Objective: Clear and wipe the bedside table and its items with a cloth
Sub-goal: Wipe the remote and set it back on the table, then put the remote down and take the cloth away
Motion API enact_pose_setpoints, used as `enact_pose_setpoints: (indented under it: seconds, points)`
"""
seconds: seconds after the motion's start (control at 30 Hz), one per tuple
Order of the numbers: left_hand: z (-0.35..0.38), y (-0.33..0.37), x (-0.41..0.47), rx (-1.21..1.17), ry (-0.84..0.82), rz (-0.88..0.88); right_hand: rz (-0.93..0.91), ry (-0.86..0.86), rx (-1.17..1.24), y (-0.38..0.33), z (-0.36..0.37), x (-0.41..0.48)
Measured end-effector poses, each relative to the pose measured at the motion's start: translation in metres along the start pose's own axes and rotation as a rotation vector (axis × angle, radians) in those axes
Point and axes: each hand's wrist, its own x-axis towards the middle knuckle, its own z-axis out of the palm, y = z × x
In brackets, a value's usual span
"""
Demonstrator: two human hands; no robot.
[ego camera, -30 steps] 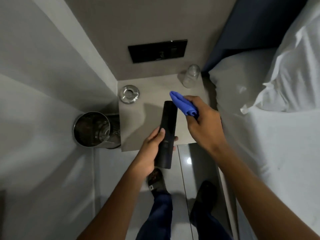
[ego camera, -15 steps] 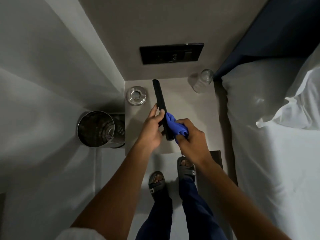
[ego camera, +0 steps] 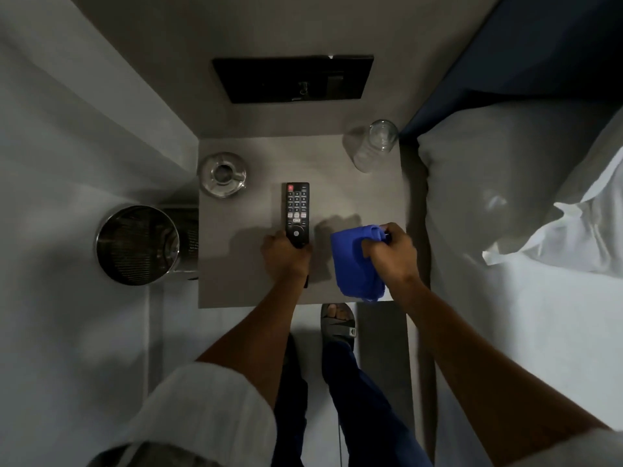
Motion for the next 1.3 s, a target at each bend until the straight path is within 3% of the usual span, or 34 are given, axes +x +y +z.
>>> enact_pose_setpoints:
  seconds: [0.17,0.37,0.43,0.57,0.63,0.9,1.13,1.3]
  points:
    - [0.022,0.006,0.009,-0.060,0.027,-0.079,-0.017,-0.079,0.045,0.007,-0.005,0.010]
    - [0.010,-0.003,-0.005,-0.052,0.097,0.009,0.025,-0.098,0.144,0.010,-0.004,0.002]
    - [-0.008,-0.014,-0.024,-0.308,-0.004,0.041,0.118,-0.119,0.263,0.008,0.003,-0.005]
    - [-0.074,-0.059,-0.082,-0.944,-0.485,-0.319,0.272,-0.235,0.425,-0.003,0.035,-0.048]
    - [-0.112,-0.094,-0.111,-1.080,-0.491,-0.327,0.245,-0.313,0.392,-0.012,0.058,-0.086]
    - [-0.253,-0.223,-0.206,-1.258,-0.061,-0.226,-0.071,-0.631,-0.054,-0.044,0.157,-0.242]
    - [-0.322,-0.328,-0.294,-1.081,0.646,-0.415,-0.351,-0.884,-0.265,-0.086,0.263,-0.385]
    - [-0.369,-0.367,-0.297,-1.272,0.792,-0.407,-0.346,-0.914,-0.227,-0.114,0.330,-0.442]
